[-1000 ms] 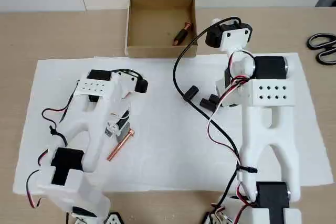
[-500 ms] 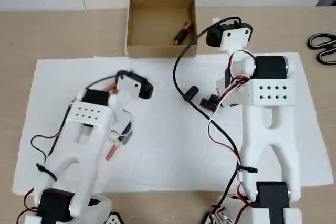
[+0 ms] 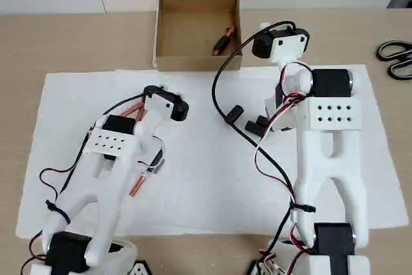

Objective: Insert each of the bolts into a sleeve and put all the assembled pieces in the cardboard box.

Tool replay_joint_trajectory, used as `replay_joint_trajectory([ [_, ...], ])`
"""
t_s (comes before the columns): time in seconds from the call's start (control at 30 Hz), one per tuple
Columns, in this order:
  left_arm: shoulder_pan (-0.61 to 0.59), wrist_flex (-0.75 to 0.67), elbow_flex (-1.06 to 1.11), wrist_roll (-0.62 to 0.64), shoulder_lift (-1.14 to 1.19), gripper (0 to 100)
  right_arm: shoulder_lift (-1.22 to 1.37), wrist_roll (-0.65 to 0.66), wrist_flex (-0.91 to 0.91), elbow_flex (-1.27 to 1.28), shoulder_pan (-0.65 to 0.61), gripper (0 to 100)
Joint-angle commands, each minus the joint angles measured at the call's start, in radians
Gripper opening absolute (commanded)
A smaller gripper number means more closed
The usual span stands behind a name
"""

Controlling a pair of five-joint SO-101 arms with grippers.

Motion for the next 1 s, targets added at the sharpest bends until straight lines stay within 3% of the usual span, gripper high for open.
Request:
replay_joint_trajectory([
  [0.0, 0.003, -0.012, 0.002, 0.006, -0.037, 10, -0.042, 0.006, -0.004, -0.003, 0.005, 0.4],
  [0.97, 0.008, -0.201, 0.111, 0.034, 0.092, 10, -0.042, 0.006, -0.018, -0.003, 0.004, 0.4],
])
